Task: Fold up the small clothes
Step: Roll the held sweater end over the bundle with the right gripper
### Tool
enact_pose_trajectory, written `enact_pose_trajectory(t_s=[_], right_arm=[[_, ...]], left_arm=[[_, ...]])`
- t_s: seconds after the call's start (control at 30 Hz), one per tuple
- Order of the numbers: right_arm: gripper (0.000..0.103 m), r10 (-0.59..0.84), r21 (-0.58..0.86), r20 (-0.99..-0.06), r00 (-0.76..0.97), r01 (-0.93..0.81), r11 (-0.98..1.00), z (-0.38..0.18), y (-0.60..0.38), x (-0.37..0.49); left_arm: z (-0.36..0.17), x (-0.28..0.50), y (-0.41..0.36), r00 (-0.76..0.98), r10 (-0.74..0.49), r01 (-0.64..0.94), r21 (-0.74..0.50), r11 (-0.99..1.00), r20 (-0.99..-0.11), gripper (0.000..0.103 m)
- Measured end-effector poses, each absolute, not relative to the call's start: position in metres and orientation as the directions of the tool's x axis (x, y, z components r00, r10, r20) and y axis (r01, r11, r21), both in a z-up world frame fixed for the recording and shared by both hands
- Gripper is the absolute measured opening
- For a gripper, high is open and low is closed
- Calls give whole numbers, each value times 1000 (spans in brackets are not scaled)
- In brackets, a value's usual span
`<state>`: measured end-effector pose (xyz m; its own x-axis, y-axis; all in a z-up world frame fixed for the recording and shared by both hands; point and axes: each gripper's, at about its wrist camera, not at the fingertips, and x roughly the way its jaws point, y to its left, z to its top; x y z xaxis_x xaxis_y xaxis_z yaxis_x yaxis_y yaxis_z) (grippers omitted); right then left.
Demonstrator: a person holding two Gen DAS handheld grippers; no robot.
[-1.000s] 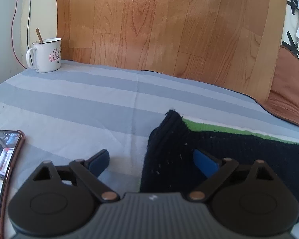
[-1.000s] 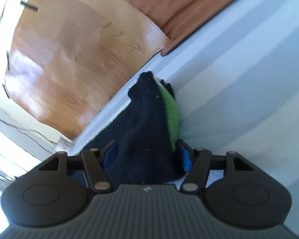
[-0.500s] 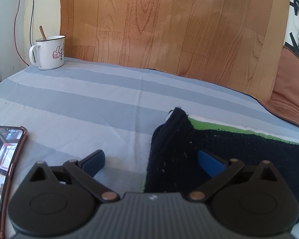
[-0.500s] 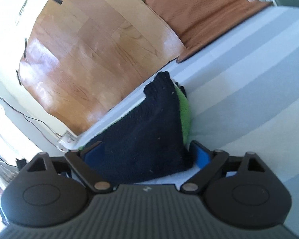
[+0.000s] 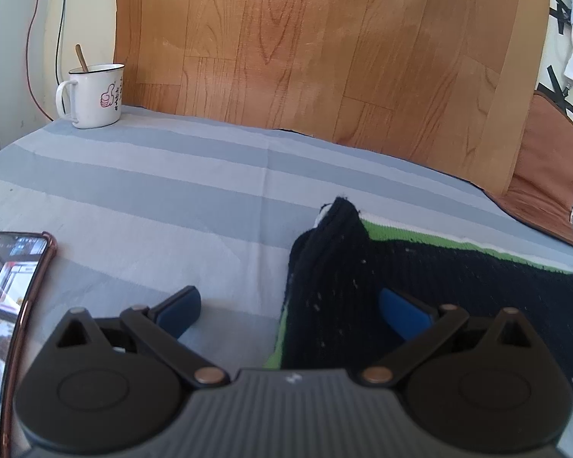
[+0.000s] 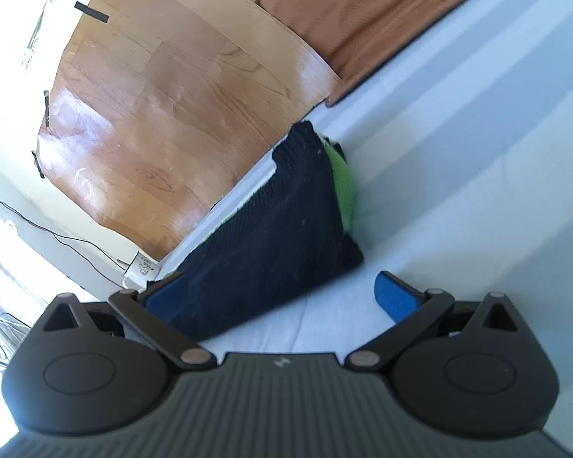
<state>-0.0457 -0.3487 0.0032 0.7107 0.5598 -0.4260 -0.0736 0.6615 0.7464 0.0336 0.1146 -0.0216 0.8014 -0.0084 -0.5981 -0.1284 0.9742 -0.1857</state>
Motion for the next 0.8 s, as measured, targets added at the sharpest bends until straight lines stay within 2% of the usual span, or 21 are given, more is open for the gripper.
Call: enact_pose_trajectory(t_s=[0.17, 0.27, 0.33, 0.63, 0.8], right_arm=[[103, 546, 771, -415, 728, -38, 636, 3, -338, -34], [103, 588, 773, -417, 693, -70, 630, 2, -321, -21], [103, 538, 737, -457, 708, -37, 675, 4, -310, -18], [103, 400, 730, -474, 785, 96, 677, 3, -303, -10], [103, 451, 767, -486, 749, 117, 631, 3, -315, -15]], left_arm=[[-22, 25, 115, 804, -36, -100, -195, 976, -593, 103], [-21, 21, 117, 805, -105, -41, -232, 972, -584, 103], [-20, 20, 118, 805, -134, -18, -249, 968, -579, 103], [-22, 19, 117, 812, -142, -23, -273, 962, -566, 103], [-22, 18, 126, 820, -167, -32, -336, 941, -548, 103]])
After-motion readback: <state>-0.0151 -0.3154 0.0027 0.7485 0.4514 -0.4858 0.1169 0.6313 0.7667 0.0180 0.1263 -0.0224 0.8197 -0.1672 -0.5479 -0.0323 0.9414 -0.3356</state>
